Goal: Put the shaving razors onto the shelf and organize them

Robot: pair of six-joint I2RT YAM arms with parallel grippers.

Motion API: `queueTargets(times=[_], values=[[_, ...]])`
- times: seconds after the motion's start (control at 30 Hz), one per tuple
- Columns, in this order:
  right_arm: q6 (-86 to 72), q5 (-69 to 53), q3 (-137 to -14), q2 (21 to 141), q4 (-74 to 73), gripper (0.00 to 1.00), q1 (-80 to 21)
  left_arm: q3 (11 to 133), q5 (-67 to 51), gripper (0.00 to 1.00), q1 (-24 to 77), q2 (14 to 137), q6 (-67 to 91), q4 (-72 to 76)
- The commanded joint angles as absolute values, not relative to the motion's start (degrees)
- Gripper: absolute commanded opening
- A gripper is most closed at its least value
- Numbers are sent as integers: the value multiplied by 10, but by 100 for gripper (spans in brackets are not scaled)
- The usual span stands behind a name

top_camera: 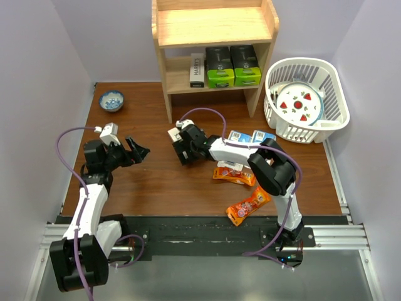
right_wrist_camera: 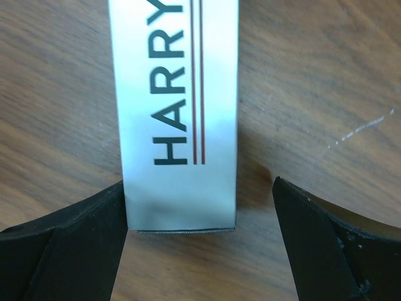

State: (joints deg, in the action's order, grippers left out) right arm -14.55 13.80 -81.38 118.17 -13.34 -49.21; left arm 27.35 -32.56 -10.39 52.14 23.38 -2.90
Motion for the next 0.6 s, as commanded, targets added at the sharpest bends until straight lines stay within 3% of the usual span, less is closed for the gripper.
queueTargets(times=[0.0,0.17,0.37,0.57], values=[[-106,143,-808,1177,-86,95,-502,264,-333,89,-112,506,229,-17],[-86,110,-814,1188,-76,82,-502,250,-336,89,-115,499,233,-9],[-89,70,-815,1175,-91,56,-502,236,-339,88,-117,491,239,10],[-117,41,-802,1081,-145,49,-501,233,-340,88,-117,490,246,27]])
